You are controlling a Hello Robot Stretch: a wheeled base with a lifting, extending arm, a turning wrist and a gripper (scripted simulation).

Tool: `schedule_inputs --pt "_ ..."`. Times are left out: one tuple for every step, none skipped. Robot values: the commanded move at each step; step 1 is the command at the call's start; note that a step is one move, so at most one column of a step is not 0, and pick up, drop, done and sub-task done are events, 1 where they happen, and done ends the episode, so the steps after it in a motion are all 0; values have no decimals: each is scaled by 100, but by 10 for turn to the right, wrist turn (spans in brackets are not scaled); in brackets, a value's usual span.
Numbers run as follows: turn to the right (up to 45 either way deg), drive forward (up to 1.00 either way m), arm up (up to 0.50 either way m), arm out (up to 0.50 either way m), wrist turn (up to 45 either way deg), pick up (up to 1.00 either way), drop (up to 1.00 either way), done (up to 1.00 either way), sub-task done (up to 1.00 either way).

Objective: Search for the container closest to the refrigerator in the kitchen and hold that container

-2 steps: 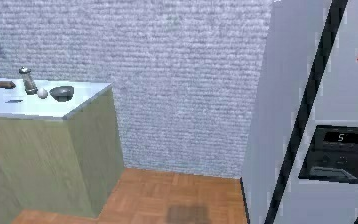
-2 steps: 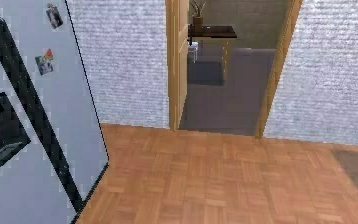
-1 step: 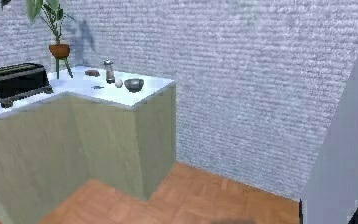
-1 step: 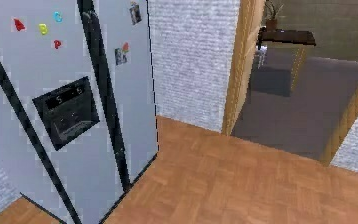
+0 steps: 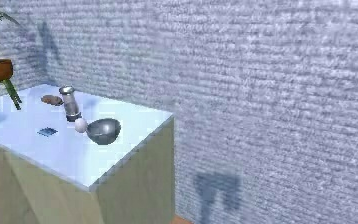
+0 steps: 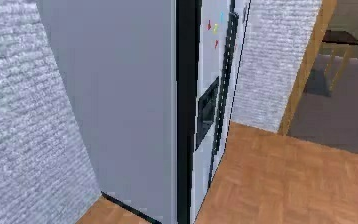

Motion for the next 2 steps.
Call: schedule_inputs --pt "-450 0 0 0 0 0 0 0 0" --pt "-450 0 0 0 0 0 0 0 0"
